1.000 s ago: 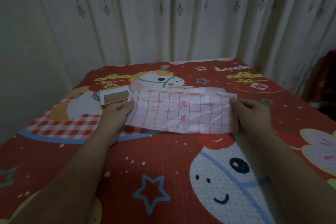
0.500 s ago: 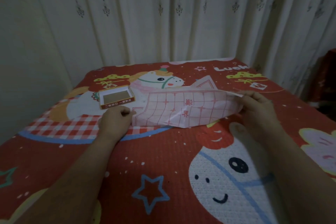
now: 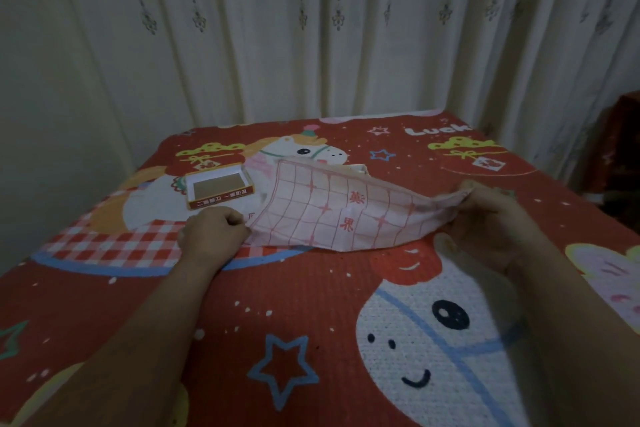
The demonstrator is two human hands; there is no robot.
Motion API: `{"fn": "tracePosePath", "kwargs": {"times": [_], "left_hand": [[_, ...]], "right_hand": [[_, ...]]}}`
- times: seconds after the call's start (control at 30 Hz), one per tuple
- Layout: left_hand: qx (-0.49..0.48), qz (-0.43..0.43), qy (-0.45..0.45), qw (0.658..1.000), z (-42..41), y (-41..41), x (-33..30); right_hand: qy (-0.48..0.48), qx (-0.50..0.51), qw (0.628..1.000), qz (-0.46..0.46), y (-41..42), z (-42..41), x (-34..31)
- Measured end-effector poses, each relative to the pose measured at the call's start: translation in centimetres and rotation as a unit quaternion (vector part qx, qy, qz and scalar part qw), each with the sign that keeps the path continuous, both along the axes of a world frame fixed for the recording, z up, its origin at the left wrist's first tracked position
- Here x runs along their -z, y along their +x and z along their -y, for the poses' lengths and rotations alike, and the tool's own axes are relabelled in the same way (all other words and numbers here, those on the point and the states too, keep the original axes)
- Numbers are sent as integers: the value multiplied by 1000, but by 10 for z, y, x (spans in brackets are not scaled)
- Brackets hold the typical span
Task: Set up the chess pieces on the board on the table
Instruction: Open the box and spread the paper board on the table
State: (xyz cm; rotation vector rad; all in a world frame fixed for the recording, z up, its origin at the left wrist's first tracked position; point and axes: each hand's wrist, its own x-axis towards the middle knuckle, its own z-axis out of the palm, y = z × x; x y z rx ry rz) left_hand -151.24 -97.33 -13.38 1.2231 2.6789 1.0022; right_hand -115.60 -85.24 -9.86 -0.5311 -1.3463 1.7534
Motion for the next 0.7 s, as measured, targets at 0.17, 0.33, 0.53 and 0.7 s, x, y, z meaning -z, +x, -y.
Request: {"fn": "tracePosePath", "kwargs": {"times": [0.17,0.33,0.53,0.7], "left_hand": [[-3,12,-5,1000,-1,0,-1],[-2,13,0,1000,1,-1,-1],[27,16,6,999,4,-5,0],[31,4,-23,999,6,-8,-2]], "right_hand": [[-12,-64,998,15,2,2,-1],[-38,-106,994,3,5,1,1],[-63,-218,974,-16,4,13,-7],[-149,-336,928,-59,2,13,0]]}}
